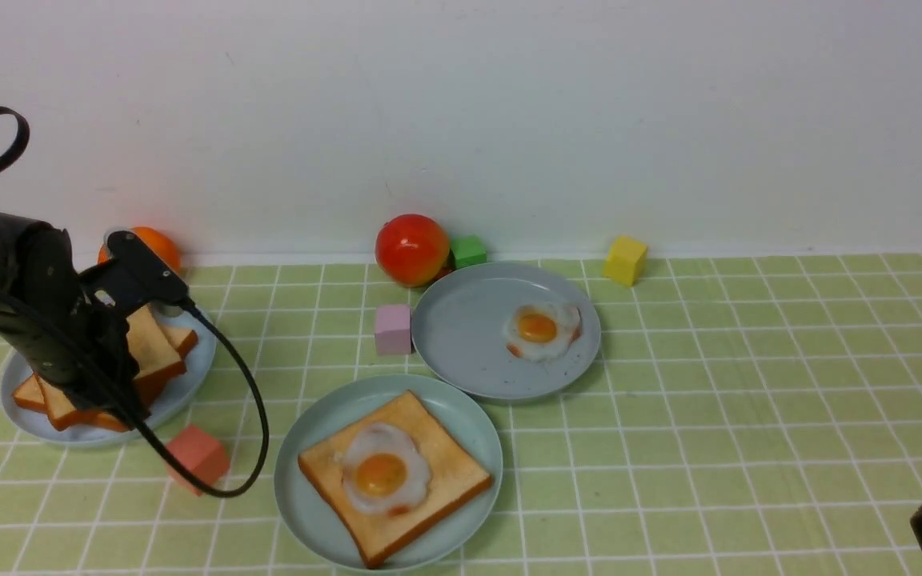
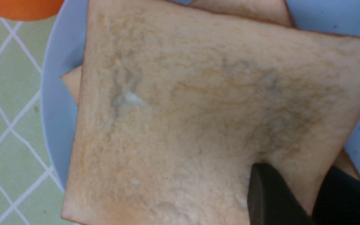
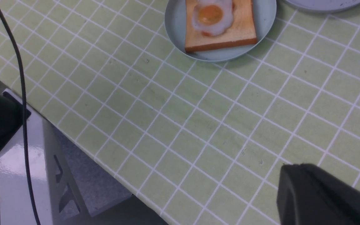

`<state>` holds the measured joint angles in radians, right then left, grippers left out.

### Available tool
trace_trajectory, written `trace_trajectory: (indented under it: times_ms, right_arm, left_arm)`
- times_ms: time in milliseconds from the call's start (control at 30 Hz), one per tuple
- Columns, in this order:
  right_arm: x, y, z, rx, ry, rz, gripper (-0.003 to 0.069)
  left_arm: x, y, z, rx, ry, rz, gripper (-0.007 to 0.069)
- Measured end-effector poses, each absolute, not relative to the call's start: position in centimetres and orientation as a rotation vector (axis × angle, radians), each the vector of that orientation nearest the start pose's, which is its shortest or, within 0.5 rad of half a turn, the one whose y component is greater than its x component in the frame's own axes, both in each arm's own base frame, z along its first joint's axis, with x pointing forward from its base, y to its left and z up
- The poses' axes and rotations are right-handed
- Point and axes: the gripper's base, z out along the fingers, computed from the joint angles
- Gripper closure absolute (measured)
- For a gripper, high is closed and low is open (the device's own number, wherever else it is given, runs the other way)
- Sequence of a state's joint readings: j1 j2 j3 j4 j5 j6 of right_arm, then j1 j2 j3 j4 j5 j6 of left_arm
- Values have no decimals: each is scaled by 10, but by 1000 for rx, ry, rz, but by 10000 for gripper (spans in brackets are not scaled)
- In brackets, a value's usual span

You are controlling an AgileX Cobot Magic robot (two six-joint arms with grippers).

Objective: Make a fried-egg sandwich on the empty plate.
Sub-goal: Use the left arm to grab a slice of bread, then use the left arm to place a slice of bread on the fried egg in the middle

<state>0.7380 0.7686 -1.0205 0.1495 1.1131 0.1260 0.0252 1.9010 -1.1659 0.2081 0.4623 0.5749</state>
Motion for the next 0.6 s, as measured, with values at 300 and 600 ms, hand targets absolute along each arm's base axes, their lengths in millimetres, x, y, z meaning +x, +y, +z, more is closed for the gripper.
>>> trace_trajectory:
  times_ms: [300, 600]
  right_arm:
    - [79, 88, 388, -717, 2307, 604, 655]
    - [79, 86, 387, -725, 2319, 564, 652]
  left_arm:
    - [369, 6, 217, 924, 2440, 394, 545]
    - [305, -109, 262, 906, 2469, 58, 545]
